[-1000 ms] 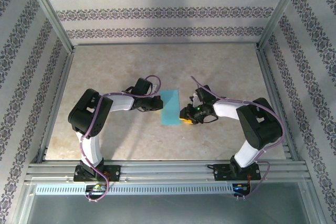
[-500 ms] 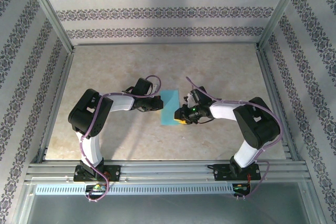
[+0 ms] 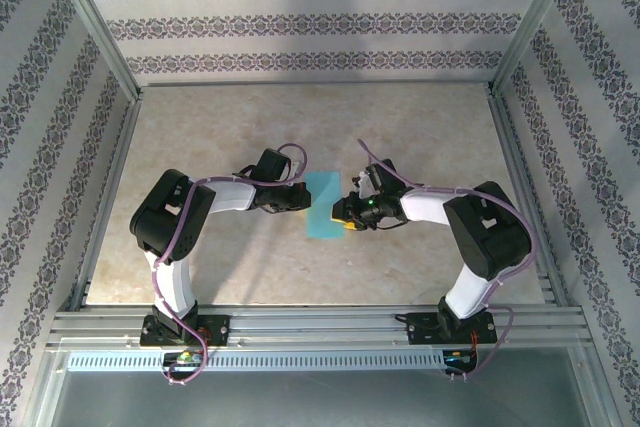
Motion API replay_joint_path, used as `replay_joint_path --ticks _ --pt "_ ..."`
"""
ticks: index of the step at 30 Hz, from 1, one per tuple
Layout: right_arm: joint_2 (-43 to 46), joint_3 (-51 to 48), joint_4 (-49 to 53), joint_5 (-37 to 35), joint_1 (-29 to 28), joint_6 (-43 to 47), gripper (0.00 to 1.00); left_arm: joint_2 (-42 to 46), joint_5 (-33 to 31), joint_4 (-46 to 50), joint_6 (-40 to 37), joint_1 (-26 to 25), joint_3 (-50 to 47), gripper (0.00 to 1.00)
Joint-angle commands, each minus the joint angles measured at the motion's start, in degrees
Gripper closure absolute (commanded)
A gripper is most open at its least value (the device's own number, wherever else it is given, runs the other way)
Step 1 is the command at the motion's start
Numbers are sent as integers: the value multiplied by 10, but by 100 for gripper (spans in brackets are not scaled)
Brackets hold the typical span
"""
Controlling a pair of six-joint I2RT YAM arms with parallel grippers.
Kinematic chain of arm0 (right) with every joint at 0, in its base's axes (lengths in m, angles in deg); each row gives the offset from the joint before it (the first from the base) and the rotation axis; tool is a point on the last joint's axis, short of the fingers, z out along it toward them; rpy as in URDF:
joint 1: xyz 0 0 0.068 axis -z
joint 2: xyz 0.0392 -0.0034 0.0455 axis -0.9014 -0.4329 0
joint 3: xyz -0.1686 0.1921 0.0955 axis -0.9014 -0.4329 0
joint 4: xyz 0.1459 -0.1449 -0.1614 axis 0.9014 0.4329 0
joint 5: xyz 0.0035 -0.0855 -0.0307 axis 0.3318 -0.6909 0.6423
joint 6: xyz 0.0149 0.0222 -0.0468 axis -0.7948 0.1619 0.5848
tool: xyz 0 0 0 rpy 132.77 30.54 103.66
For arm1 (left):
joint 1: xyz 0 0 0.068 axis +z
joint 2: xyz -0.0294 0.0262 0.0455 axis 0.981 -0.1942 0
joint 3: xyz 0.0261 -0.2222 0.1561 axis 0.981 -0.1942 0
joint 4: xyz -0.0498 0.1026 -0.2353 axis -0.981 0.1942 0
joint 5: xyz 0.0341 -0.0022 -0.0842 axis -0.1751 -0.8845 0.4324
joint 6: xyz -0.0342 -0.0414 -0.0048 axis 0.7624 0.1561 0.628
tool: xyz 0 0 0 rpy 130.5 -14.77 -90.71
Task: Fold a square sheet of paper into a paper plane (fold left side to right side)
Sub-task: Fold the triangle a second time at the center of the table.
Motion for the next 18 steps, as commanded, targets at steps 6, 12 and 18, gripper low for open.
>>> replay_joint_path --ticks 6,12,18 --pt "-46 53 -20 22 24 11 67 -18 -28 48 -5 -16 -13 94" --pt "-72 74 -20 28 37 18 70 -17 -28 49 -4 -15 -12 94" --pt "-81 74 -15 21 37 25 75 -16 -19 49 -2 -16 -4 94"
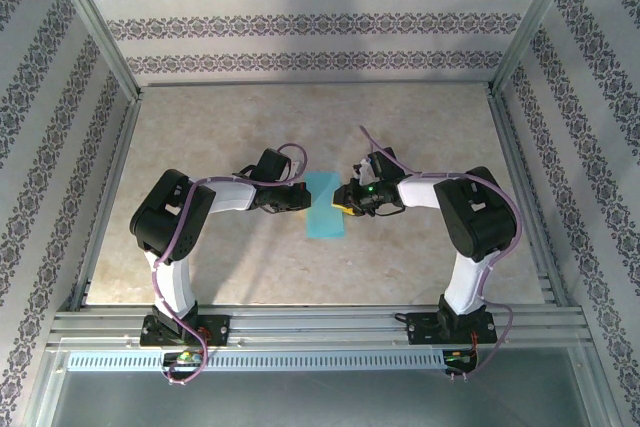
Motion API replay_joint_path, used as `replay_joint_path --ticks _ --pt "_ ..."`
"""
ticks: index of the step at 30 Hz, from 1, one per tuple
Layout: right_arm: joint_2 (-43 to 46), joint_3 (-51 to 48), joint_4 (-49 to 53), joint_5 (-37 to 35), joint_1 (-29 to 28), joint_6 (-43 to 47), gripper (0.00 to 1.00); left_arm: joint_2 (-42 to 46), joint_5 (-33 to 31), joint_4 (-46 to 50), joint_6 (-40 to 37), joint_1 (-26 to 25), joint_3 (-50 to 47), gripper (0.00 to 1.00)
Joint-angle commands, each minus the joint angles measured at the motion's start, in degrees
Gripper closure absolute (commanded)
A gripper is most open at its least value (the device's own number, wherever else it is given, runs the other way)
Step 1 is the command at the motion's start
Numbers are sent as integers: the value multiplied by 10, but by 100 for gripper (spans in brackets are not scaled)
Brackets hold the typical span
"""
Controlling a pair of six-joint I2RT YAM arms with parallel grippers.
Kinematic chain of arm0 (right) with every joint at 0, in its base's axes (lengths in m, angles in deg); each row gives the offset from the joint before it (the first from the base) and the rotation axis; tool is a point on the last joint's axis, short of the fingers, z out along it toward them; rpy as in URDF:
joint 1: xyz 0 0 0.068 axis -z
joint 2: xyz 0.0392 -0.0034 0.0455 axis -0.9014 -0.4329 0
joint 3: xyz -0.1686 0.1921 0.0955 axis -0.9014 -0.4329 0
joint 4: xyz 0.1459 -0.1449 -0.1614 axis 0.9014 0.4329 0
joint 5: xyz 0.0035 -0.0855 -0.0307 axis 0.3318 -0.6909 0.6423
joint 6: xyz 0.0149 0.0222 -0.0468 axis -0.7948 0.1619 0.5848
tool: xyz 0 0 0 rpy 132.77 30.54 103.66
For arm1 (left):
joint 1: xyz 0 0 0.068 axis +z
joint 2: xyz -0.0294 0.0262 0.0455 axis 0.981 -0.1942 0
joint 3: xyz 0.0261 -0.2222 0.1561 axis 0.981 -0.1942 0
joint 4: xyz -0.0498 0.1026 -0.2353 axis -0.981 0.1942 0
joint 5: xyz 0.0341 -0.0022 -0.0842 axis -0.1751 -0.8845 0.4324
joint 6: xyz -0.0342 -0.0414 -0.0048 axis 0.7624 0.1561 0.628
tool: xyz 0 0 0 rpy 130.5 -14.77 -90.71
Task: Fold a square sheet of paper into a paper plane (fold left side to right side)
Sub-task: Fold the triangle a second time at the center of the table.
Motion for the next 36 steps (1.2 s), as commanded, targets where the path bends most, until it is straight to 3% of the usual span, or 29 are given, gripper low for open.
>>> replay_joint_path --ticks 1,9,15,24,31,36 --pt "-8 8 2 6 6 19 77 -15 -16 51 -2 -15 -1 93" --pt "5 7 18 9 8 21 97 39 -31 96 -20 -6 39 75" --pt "23 1 25 4 8 4 99 129 -66 117 -70 -19 25 69" --pt "21 0 17 4 7 -27 99 224 -131 92 -130 -123 -60 48" --pt "20 -3 13 -5 6 -34 99 178 -225 130 -173 -228 -10 37" --pt "21 -6 11 -6 4 -36 99 123 -298 176 -205 -274 47 30"
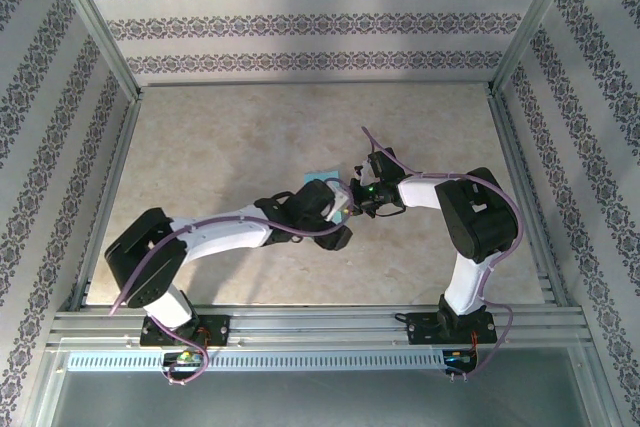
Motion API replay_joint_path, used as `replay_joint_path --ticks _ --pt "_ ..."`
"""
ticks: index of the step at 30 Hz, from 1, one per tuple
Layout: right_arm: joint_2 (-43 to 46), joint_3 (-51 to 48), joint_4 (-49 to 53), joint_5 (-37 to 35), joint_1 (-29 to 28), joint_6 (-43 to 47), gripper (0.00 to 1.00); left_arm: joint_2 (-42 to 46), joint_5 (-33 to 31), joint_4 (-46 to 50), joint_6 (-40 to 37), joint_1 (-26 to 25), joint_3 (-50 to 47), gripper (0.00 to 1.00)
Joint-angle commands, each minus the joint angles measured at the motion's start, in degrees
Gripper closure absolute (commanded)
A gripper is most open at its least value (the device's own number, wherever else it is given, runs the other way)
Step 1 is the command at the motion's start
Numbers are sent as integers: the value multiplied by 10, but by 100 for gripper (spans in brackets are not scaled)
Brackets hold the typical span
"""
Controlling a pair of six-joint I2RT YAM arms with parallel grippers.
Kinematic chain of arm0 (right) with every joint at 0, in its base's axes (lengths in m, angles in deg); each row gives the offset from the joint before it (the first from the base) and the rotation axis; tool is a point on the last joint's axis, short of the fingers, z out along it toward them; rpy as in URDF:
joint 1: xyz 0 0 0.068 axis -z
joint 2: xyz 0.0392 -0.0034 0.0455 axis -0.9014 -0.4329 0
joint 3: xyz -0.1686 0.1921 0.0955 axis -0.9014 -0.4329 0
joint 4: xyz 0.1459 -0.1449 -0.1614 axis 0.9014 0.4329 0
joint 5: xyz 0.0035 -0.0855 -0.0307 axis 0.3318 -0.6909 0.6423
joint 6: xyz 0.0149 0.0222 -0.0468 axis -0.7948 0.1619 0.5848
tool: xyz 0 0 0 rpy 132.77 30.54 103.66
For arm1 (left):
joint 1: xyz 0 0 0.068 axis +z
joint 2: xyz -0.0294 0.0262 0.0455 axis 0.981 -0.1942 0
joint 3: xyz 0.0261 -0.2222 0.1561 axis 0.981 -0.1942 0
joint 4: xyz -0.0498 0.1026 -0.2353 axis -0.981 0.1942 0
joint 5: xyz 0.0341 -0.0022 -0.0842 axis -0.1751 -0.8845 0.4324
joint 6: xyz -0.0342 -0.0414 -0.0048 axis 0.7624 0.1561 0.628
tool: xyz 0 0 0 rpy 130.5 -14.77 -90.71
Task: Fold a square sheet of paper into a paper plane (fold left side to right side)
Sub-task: Fold the triangle a second time at the center of the table.
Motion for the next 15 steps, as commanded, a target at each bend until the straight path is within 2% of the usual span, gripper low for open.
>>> replay_joint_path --ticks 1,8,15 --pt "15 -7 -4 -5 4 -10 99 -33 -84 58 -46 -26 41 29" --pt "14 -6 -6 -4 4 -13 99 -109 -177 116 -82 -62 108 24" --pt "13 -7 -8 -3 4 -14 99 -148 -235 146 -73 -65 143 24"
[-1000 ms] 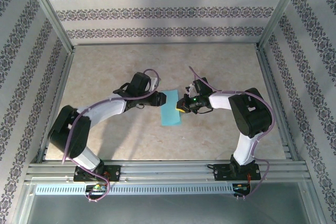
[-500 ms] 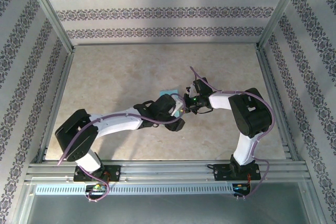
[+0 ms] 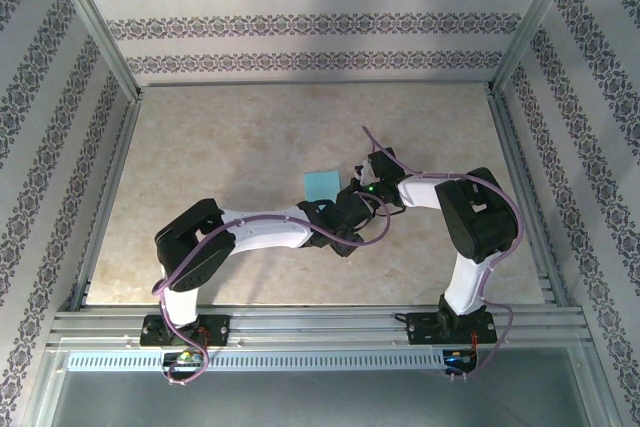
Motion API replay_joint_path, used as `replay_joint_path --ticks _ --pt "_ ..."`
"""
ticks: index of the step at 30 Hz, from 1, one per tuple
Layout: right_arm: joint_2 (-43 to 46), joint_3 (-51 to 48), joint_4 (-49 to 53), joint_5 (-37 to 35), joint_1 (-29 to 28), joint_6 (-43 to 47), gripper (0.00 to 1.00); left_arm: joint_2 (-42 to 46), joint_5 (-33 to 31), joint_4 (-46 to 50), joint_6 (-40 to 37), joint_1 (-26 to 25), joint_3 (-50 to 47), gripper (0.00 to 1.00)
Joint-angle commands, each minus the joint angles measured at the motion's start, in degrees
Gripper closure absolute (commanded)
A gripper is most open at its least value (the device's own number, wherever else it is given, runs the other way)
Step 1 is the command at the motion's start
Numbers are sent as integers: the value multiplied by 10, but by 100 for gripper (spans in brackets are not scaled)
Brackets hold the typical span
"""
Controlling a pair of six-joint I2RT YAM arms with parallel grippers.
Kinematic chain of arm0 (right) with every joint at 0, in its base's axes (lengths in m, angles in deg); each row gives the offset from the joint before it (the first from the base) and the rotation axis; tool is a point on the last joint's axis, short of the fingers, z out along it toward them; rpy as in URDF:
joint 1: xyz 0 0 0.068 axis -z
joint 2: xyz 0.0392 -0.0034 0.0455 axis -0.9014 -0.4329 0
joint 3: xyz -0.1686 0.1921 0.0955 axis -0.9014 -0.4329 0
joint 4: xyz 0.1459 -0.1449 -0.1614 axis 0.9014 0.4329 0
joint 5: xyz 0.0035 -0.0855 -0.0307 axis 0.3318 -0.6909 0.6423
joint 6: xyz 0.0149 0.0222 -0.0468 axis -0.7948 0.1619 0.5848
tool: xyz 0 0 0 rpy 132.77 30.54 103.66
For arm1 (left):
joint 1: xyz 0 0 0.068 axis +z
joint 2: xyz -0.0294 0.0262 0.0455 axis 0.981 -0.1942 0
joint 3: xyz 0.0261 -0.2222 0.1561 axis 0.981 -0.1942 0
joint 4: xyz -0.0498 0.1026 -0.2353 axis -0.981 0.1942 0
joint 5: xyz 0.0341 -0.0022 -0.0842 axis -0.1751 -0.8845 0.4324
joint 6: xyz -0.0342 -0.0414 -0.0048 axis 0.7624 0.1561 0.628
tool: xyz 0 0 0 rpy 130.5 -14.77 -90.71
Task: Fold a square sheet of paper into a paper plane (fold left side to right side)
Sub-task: Fold the triangle a second time at the center of the table.
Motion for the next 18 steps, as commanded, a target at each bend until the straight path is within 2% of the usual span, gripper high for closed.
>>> replay_joint_path --ticks 1,10,14,18 --pt "13 -6 -5 -2 4 -3 99 -10 -57 42 -8 -6 19 25" --pt "10 -5 -5 -3 5 -3 99 -5 -54 42 -6 -6 18 48" --pt "10 -5 -5 -5 6 -2 99 2 -50 47 -10 -5 18 64" --pt "11 -2 -6 -6 6 -2 98 12 -43 43 -8 -5 15 74"
